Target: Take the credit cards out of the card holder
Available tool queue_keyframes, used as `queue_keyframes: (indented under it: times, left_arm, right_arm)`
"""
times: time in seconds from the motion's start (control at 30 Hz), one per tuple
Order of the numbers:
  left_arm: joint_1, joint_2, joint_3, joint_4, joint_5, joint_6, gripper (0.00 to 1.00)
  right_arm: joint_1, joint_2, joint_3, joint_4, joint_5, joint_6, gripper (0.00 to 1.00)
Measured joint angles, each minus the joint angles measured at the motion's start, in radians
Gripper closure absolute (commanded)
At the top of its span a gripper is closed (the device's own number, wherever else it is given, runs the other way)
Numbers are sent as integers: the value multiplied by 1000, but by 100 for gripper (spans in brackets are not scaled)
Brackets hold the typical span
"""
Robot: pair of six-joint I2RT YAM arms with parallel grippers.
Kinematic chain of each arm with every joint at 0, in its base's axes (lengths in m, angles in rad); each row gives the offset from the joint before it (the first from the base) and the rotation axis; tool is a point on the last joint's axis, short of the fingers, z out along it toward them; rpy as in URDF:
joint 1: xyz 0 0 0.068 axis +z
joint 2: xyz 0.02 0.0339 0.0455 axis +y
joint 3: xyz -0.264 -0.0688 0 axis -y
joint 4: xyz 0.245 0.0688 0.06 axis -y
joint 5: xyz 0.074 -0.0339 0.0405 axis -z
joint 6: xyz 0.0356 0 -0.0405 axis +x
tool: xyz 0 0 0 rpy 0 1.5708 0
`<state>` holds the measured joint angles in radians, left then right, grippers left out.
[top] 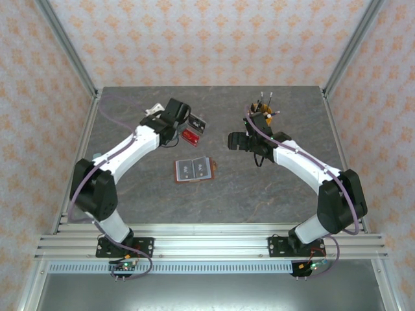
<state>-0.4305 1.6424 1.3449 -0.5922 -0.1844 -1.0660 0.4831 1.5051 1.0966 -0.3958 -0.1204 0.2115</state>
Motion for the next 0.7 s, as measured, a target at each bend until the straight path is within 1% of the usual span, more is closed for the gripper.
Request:
queue_keyframes:
  times: [0.07, 0.1, 0.17, 0.23, 0.3, 0.4, 0.47, 0.57, 0.7]
  left_arm:
    - [19, -39, -82, 7, 40, 39, 36]
    - [31, -58, -126, 8, 63, 56, 32]
    - [47, -91, -194, 6, 97, 93, 23]
    - [60, -138, -262, 7, 117, 122, 12]
    - [67, -199, -320, 6, 125, 148, 5]
    - [79, -295, -386, 5, 126, 178, 1]
    - [92, -344, -409, 3, 126, 199, 0]
    - [106, -399, -430, -9, 126, 228, 0]
    - [111, -457, -442, -42, 128, 258, 0]
  right_arm:
    - [0, 0, 0, 0, -23, 0, 7]
    - [0, 0, 0, 2, -38, 1, 7]
    - [0, 3, 3, 2, -67, 3, 8]
    - [0, 17, 18, -1, -103, 11, 10]
    - [2, 37, 39, -1, -133, 26, 17]
    - [18, 88, 88, -9, -161, 69, 25]
    - [46, 131, 124, -10, -174, 91, 29]
    - [110, 196, 169, -15, -192, 130, 35]
    - [196, 271, 211, -30, -217, 185, 40]
